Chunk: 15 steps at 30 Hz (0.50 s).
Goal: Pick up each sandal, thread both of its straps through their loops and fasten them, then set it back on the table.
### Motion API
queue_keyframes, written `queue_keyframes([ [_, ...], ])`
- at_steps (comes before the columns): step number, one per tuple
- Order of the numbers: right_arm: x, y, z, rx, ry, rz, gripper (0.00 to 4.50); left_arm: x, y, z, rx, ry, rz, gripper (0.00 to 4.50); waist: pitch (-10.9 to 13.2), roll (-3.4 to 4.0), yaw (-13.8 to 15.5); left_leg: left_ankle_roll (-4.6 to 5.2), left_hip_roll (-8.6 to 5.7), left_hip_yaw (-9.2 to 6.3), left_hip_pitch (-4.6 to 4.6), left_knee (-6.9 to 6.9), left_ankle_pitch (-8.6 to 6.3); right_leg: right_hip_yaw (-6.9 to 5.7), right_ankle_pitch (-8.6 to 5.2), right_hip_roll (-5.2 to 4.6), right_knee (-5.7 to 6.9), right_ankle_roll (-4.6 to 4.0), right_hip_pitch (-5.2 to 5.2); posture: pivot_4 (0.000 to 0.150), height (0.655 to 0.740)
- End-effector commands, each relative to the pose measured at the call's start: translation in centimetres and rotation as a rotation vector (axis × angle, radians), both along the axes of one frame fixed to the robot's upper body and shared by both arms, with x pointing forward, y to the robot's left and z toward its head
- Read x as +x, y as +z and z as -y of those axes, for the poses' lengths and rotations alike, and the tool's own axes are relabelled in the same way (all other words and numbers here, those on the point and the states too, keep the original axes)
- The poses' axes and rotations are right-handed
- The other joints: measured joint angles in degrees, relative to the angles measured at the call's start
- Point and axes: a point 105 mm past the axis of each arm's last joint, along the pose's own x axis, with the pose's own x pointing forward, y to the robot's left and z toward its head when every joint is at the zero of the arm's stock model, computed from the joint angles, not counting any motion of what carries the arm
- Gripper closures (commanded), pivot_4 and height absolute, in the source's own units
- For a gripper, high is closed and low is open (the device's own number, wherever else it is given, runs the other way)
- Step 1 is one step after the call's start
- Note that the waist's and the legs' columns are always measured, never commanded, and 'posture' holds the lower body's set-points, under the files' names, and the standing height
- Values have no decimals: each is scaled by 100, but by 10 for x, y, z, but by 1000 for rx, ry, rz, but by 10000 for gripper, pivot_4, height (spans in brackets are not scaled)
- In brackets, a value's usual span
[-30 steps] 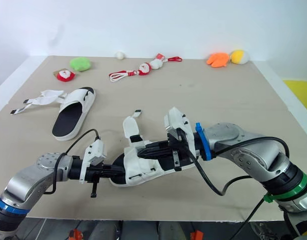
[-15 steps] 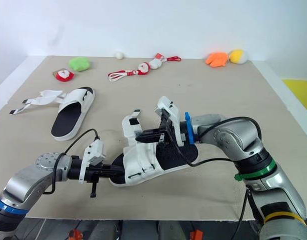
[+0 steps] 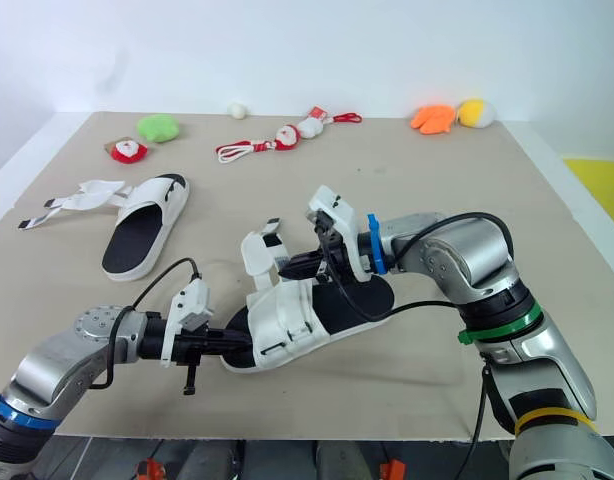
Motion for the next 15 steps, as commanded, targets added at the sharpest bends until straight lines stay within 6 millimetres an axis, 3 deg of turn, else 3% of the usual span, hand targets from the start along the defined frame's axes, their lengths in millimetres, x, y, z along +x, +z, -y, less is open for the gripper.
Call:
queue_keyframes([
  [1, 2, 14, -2, -6, 28, 40, 44852, -3, -10, 0, 36, 7, -25, 45000, 0, 0, -1, 0, 0, 0, 0, -1, 0, 0, 0, 0, 0, 0, 0, 1500, 7400],
  [15, 9, -2, -10, -85, 64, -34, 44852, -2, -11, 1, 32, 9, -25, 45000, 0, 1, -4, 0, -1, 0, -1, -3, 0, 0, -1, -1, 0, -1, -2, 1500, 7400],
])
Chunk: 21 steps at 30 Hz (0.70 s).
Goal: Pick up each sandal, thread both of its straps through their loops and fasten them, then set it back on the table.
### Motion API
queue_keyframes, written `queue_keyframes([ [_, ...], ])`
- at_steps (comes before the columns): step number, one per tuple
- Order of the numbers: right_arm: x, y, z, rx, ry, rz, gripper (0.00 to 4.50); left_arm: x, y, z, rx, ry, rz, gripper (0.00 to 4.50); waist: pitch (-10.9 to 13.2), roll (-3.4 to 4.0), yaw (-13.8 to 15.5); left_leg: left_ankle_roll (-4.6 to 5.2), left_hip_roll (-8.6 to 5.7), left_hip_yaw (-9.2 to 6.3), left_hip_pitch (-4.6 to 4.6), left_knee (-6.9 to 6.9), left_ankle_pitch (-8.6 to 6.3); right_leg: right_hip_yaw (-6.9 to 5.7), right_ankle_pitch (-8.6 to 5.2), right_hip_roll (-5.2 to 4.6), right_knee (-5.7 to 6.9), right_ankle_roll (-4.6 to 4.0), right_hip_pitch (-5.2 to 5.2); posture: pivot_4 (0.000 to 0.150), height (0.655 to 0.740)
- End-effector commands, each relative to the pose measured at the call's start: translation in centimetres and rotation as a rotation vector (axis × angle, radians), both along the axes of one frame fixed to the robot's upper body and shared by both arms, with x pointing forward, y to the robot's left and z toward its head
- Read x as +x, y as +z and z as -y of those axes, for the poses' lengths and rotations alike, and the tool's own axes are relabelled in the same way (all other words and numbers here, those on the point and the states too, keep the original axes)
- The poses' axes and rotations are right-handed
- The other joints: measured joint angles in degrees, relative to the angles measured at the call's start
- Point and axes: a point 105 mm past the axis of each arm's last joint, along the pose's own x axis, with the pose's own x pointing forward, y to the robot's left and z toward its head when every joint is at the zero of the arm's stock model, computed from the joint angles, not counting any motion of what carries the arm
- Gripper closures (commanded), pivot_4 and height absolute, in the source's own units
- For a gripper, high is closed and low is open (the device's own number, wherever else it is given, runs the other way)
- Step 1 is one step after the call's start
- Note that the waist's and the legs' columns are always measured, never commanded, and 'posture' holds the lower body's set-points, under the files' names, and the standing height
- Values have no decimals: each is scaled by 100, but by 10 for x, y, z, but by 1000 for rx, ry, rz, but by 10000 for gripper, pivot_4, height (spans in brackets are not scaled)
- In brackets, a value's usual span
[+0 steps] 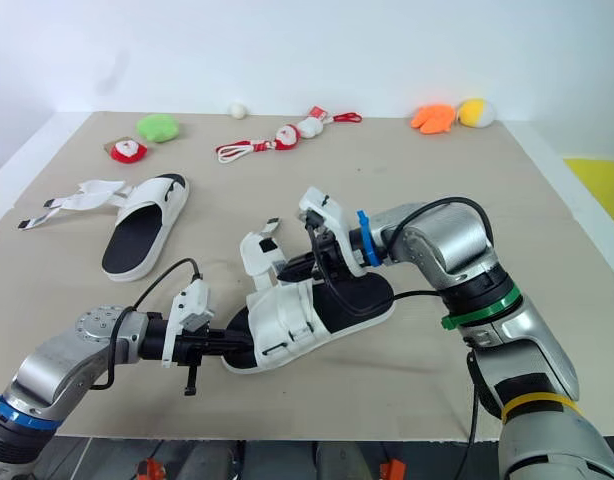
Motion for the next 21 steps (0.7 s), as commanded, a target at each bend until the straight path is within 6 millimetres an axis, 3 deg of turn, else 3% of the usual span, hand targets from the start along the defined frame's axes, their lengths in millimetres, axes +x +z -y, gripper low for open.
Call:
queue_keyframes([
  [1, 2, 8, -5, -2, 23, 45, 44852, -2, -11, 0, 34, 11, -26, 45000, 0, 0, 0, 0, 0, 0, 0, 0, 0, 0, 0, 0, 0, 0, 0, 1500, 7400],
  [9, 11, 3, -5, -29, -2, 63, 44852, -3, -11, 0, 34, 15, -28, 45000, 0, 0, -2, 0, 0, 0, 1, 0, 0, 0, 0, 0, 0, 1, 0, 1500, 7400],
  [21, 9, 15, -3, -9, 15, 83, 44852, -1, -10, 0, 31, 18, -25, 45000, 0, 1, -3, 0, 0, 0, 2, 2, 1, 0, 3, 0, 0, 4, 0, 1500, 7400],
])
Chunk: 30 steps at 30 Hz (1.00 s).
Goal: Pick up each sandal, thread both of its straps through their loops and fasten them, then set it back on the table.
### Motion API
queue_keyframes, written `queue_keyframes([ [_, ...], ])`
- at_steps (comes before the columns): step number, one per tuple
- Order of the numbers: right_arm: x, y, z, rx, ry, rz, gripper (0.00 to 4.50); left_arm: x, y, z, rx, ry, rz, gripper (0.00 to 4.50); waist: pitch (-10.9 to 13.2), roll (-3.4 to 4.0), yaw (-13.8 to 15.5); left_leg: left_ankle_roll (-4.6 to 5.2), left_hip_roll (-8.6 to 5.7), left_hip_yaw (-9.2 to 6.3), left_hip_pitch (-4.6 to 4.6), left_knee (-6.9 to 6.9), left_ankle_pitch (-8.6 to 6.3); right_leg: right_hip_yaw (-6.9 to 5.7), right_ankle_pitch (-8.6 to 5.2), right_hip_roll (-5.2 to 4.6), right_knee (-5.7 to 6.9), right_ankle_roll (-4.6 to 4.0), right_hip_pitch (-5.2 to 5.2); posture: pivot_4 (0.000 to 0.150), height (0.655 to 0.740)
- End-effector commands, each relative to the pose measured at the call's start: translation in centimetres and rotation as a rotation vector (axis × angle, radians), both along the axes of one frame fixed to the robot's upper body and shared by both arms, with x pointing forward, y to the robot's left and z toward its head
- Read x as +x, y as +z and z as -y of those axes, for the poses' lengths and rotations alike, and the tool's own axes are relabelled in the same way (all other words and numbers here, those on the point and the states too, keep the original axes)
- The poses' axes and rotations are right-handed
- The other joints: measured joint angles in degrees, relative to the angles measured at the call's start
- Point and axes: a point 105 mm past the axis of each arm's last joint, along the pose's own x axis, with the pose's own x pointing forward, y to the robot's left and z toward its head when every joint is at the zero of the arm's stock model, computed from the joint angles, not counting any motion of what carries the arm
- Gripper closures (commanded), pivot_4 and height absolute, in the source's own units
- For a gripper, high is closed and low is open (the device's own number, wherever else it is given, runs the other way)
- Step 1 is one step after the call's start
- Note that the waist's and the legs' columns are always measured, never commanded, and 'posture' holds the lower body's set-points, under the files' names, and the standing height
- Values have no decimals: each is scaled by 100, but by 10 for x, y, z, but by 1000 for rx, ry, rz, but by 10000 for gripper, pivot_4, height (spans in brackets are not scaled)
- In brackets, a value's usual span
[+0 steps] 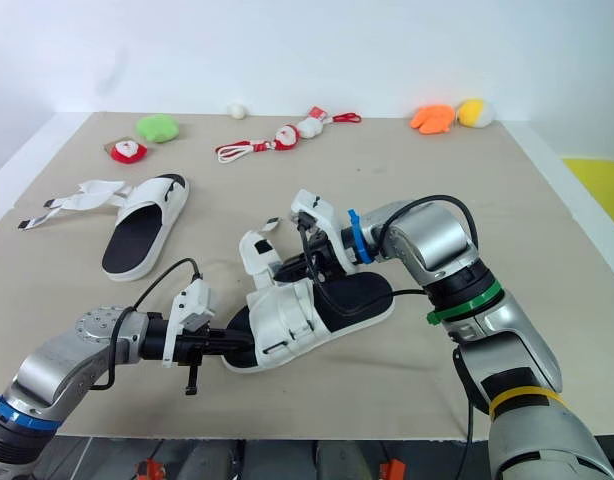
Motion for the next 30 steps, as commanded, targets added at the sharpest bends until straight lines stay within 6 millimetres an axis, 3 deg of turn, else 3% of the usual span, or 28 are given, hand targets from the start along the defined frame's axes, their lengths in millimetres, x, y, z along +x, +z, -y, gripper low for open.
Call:
queue_keyframes([
  [1, 3, 16, 3, 12, -12, 68, 44852, -1, -10, 0, 31, 9, -26, 45000, 0, 0, 0, 0, 0, 0, 0, 0, 0, 0, 0, 0, 0, 0, 0, 1500, 7400],
  [8, 9, 10, 9, -20, -34, 89, 44852, 0, -10, 0, 32, 9, -25, 45000, 0, 0, 1, 0, 0, 0, 0, 0, 0, 0, 0, 0, 0, 0, 0, 1500, 7400],
  [11, 12, 9, 11, -39, -45, 120, 34622, 0, -10, 0, 32, 8, -24, 45000, 0, 0, 1, 0, 0, 0, 0, 0, 0, 0, 0, 0, 0, 0, -1, 1500, 7400],
  [17, 17, 3, 15, -74, -47, 181, 3534, 0, -9, 1, 31, 5, -23, 45000, 0, 0, 3, 0, -2, 0, -2, -3, 0, 0, -3, -1, -1, -2, -1, 1500, 7400],
  [18, 18, 3, 15, -75, -48, 184, 1018, 1, -9, 1, 31, 5, -23, 45000, 0, 0, 3, 0, -2, 0, -2, -3, 0, 0, -3, -1, -1, -2, -2, 1500, 7400],
  [30, 29, 3, 14, -108, -74, 283, 1018, 2, -8, 1, 30, 8, -17, 45000, 0, 0, 2, 0, -2, 0, 0, -2, 0, 0, -2, -2, -1, -1, 0, 1500, 7400],
])
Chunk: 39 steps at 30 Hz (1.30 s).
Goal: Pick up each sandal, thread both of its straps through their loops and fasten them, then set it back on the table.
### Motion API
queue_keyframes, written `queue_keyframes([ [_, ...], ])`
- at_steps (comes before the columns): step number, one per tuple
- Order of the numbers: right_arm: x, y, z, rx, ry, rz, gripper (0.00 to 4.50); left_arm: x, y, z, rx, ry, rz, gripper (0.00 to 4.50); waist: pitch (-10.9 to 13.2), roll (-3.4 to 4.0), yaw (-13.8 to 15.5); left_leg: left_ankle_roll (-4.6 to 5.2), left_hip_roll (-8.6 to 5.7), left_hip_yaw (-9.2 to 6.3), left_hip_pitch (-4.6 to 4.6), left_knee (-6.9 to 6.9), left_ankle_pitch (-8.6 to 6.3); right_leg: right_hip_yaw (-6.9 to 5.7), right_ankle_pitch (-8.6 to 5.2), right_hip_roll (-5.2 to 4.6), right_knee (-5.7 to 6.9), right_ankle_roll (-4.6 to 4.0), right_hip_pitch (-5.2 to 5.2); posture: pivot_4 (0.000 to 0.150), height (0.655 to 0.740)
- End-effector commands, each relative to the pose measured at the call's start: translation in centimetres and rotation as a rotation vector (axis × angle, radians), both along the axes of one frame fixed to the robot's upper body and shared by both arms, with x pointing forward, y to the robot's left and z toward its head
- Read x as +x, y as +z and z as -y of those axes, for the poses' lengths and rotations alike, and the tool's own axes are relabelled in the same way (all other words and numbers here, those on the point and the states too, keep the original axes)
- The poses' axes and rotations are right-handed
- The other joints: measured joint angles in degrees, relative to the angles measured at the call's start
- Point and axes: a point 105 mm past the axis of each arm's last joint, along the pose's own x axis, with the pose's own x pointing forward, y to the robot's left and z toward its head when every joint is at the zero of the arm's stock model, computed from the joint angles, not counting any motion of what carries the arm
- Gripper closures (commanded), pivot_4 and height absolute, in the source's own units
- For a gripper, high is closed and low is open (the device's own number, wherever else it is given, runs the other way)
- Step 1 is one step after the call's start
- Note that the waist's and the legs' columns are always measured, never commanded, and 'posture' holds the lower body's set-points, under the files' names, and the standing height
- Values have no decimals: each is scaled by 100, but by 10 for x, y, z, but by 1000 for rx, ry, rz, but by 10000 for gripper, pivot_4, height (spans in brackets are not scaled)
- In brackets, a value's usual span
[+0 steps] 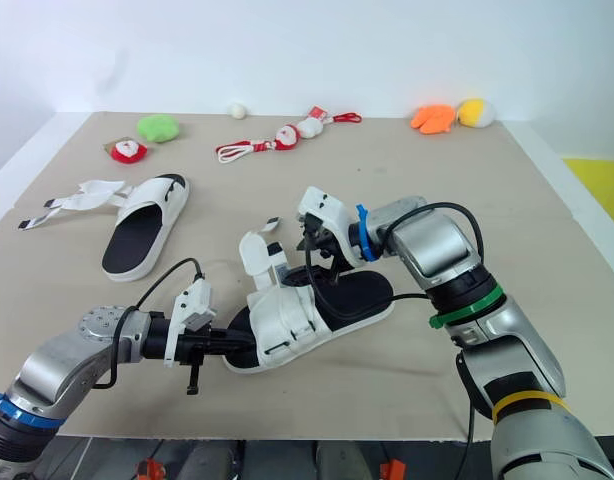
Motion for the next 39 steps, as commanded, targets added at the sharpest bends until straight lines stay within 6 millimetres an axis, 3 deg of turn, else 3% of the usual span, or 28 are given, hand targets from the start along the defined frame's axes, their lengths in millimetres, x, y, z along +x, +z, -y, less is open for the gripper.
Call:
queue_keyframes([
  [1, 9, 4, 2, -37, -16, 96, 1018, 1, -7, 0, 31, 19, -14, 45000, 0, 0, -1, 0, 0, 0, 0, 0, 0, 0, 0, 0, 0, 0, 0, 1500, 7400],
  [7, 11, -1, 5, -64, -14, 130, 1018, 1, -4, 0, 29, 24, -6, 45000, 0, 0, 0, 0, 0, 0, 2, 0, 0, 0, 0, 0, 0, 1, 2, 1500, 7400],
  [12, 12, 33, 1, 164, -52, 67, 1018, 3, 0, -2, 31, 36, 5, 45000, 0, 0, 1, 0, 0, 0, 1, 1, 1, 0, 2, 0, 0, 1, 2, 1500, 7400],
  [16, -9, 62, 7, 387, 31, -15, 1018, 3, 5, -6, 32, 51, 18, 45000, 2, 2, 1, 0, -1, -1, -6, -2, 0, 0, 0, 0, 0, 1, -1, 1500, 7400],
  [18, -22, 66, 15, 443, 66, -78, 1018, 4, 8, -8, 32, 59, 21, 45000, 3, 2, 1, -1, 0, -5, -8, -9, 0, -1, -2, 1, -1, 6, -2, 1500, 7400],
  [21, -24, 60, 17, 455, 28, -121, 1018, 4, 9, -10, 29, 68, 17, 45000, 3, 3, -10, 0, 4, -6, -4, -17, -1, -3, -5, 6, 0, 6, -5, 1500, 7400],
  [24, -14, 55, 9, 462, -67, -247, 1018, 5, 8, -12, 34, 65, 19, 45000, 10, 15, -59, 0, 5, -4, -3, -17, 0, -2, -7, 6, 0, -1, -9, 1500, 7400],
  [27, 15, 42, 3, 427, -265, -361, 1018, 5, 6, -13, 42, 58, 16, 45000, 13, 19, -145, 7, 7, -2, 2, -16, 5, -2, 4, 8, 1, -3, -9, 1500, 7400],
  [31, 38, 39, -6, 458, -376, -505, 1018, 7, 3, -15, 54, 52, 13, 45000, 13, 18, -176, 16, 4, -3, -1, -15, 11, -2, 11, 7, 1, -5, -8, 1500, 7400],
  [39, 60, 20, -29, 536, -508, -717, 1018, 9, -1, -16, 60, 50, 15, 45000, 14, 20, -185, 17, 0, -5, -9, -30, 9, -2, 12, 8, -1, 13, -14, 1500, 7400],
])
